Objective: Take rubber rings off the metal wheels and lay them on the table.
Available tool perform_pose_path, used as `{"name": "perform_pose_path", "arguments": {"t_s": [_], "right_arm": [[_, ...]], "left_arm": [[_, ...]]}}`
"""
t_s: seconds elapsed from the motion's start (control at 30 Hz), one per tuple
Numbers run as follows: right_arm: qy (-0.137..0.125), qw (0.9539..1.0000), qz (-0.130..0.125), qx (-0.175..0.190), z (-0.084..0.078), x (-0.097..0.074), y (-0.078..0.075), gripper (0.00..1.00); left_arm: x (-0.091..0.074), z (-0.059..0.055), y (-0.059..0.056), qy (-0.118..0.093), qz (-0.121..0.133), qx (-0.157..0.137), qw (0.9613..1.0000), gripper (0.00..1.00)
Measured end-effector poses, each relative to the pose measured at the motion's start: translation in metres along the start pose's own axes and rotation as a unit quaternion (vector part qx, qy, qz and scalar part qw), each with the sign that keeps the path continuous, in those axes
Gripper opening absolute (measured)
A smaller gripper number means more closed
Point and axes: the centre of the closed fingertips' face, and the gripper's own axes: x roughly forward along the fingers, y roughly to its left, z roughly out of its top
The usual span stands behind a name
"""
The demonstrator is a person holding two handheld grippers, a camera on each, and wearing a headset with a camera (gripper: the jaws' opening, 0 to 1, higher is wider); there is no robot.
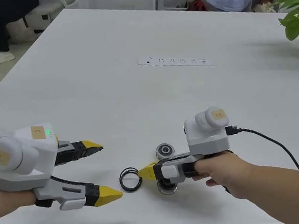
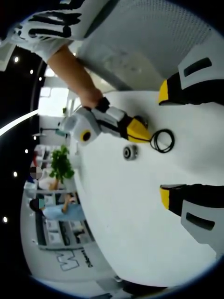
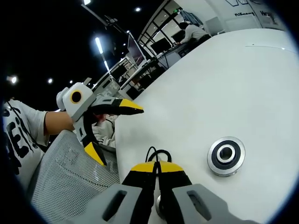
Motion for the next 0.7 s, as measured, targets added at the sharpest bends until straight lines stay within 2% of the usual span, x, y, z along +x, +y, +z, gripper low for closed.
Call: {"name": "perform_pose_path", "arguments": {"t_s": [0.27, 0.53, 0.7], "right_arm": [[-0.004, 0.9999, -0.014, -0.003, 0.0019, -0.0016, -0.0059, 0.0], [-0.001, 0.9999, -0.015, -0.003, 0.0004, 0.0001, -0.0055, 0.03], [0.012, 0.9991, -0.025, -0.031, -0.0031, 0.0009, -0.0051, 0.08]], "left_arm": [[0.0011, -0.0007, -0.0014, 0.002, -0.002, 0.0, 1.0, 0.69], [0.0002, -0.003, -0.0024, 0.005, -0.002, -0.002, 1.0, 0.69], [0.0, -0.0032, -0.0025, 0.006, -0.002, -0.002, 1.0, 0.69]]}}
